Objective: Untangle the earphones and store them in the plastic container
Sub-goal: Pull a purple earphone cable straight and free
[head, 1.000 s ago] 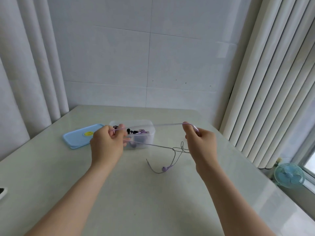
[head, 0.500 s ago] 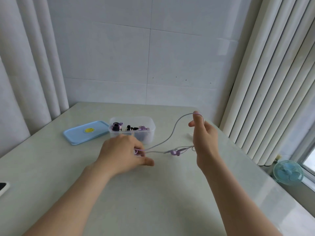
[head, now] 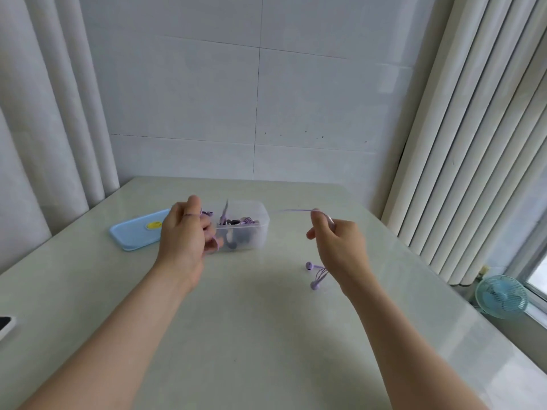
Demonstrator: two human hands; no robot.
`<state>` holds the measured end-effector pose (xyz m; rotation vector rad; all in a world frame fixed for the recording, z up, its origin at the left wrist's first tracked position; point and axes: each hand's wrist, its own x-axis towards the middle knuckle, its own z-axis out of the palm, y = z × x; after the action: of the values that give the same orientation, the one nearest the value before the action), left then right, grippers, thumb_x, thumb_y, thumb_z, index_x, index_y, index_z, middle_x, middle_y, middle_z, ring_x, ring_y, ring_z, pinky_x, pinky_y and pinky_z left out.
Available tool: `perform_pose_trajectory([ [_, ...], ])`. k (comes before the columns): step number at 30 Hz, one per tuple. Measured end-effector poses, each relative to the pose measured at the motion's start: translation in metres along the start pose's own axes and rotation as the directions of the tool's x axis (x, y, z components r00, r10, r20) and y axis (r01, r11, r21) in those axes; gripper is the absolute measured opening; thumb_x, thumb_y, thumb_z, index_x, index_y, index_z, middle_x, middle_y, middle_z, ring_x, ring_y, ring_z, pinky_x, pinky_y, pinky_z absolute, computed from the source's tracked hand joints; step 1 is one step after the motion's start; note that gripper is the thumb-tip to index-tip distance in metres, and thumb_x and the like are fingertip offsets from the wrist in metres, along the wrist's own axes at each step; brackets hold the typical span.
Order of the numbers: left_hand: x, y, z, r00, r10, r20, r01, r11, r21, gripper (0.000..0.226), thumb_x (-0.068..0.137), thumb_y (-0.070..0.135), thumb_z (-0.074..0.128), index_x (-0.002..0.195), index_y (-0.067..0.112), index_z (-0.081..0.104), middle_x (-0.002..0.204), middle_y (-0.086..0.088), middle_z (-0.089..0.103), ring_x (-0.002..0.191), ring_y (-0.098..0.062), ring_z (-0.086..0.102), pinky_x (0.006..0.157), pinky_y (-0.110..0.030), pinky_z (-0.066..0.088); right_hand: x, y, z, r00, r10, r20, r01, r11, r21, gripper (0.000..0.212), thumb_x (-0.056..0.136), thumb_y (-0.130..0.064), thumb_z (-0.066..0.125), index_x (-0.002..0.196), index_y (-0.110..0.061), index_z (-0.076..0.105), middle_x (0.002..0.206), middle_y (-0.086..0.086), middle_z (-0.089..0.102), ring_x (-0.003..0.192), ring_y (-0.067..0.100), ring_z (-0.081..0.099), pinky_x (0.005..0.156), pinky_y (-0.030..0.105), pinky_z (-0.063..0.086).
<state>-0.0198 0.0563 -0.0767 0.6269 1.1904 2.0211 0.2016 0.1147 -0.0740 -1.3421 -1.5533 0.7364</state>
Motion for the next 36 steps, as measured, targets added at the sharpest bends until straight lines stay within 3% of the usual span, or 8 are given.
perform_pose_trajectory([
  [2,0.002,-0.006,-0.010,0.964,0.265,0.033,-0.252,0.861,0.442,0.021,0.104,0.030,0.059,0.095,0.017,0.045,0.073,-0.001,0.055,0.057,-0.022,0.046,0.048,-0.023,0.043,0.003,0.001,-0.002,0.998,0.056,0.005,-0.056,0.995,0.082,0.053,0.103,-0.038,0.053,0.087,0.010,0.067,0.039,-0.013,0.043,0.043,0.014,0.043,0.046,0.024,0.036],
  [4,0.004,-0.010,-0.019,0.886,0.402,0.229,-0.427,0.519,0.741,0.023,0.095,0.029,0.068,0.102,0.025,0.047,0.077,-0.001,0.063,0.071,-0.027,0.058,0.059,-0.033,0.049,0.006,-0.001,-0.006,0.980,0.154,0.130,-0.186,0.937,0.297,0.040,0.101,-0.034,0.052,0.082,-0.001,0.062,0.047,-0.008,0.033,0.044,0.018,0.031,0.044,0.025,0.027],
  [9,-0.011,-0.015,-0.013,0.856,0.076,0.512,-0.497,-0.150,0.854,0.066,0.071,0.044,0.081,0.130,0.039,0.052,0.123,0.007,0.042,0.121,-0.024,0.046,0.088,-0.035,0.039,0.004,-0.008,-0.010,0.931,0.088,0.355,-0.301,0.737,0.605,0.017,0.095,-0.015,0.035,0.087,-0.018,0.050,0.074,-0.001,0.020,0.064,0.019,0.013,0.053,0.031,0.011],
  [11,-0.018,-0.012,-0.010,0.823,-0.011,0.567,-0.565,-0.110,0.818,0.090,0.063,0.055,0.084,0.142,0.047,0.040,0.128,0.011,0.034,0.123,-0.021,0.034,0.094,-0.036,0.034,0.002,-0.009,-0.007,0.941,0.023,0.338,-0.227,0.784,0.577,0.025,0.101,-0.010,0.034,0.100,-0.013,0.059,0.071,0.000,0.028,0.063,0.018,0.020,0.051,0.029,0.018],
  [16,-0.040,-0.011,0.008,0.751,0.090,0.654,-0.602,0.499,0.623,0.069,0.059,0.059,0.097,0.111,0.042,0.054,0.113,0.019,0.049,0.110,-0.001,0.046,0.087,-0.015,0.035,-0.005,-0.017,-0.004,0.917,-0.136,0.375,-0.141,0.770,0.623,0.032,0.114,-0.022,0.040,0.119,-0.008,0.069,0.072,0.007,0.047,0.063,0.019,0.035,0.060,0.033,0.034],
  [22,-0.047,-0.028,0.023,0.439,0.415,0.797,-0.898,0.172,0.405,0.058,0.065,-0.020,0.074,0.067,0.027,0.040,0.076,0.014,0.038,0.070,-0.012,0.041,0.062,-0.026,0.035,-0.013,-0.027,-0.003,0.904,-0.147,0.402,-0.171,0.737,0.654,0.051,0.113,-0.045,0.038,0.104,-0.007,0.071,0.071,0.007,0.052,0.063,0.022,0.043,0.065,0.036,0.040],
  [29,-0.044,-0.037,0.018,0.646,0.326,0.690,-0.761,0.211,0.613,0.020,0.095,0.021,0.070,0.109,0.032,0.078,0.117,0.012,0.050,0.105,-0.012,0.061,0.081,-0.036,0.055,-0.006,-0.023,-0.004,0.918,-0.068,0.392,-0.202,0.768,0.607,0.078,0.110,-0.061,0.025,0.084,-0.010,0.078,0.074,0.014,0.060,0.068,0.027,0.058,0.069,0.037,0.049],
  [36,-0.045,-0.043,0.021,0.752,-0.016,0.659,-0.612,0.356,0.706,0.013,0.097,0.061,0.056,0.099,0.057,0.068,0.143,0.022,0.045,0.143,-0.011,0.029,0.122,-0.043,0.023,-0.009,-0.028,0.000,0.885,-0.069,0.461,-0.338,0.587,0.736,0.076,0.109,-0.062,0.026,0.098,-0.004,0.074,0.070,0.009,0.052,0.066,0.026,0.049,0.070,0.039,0.041],
])
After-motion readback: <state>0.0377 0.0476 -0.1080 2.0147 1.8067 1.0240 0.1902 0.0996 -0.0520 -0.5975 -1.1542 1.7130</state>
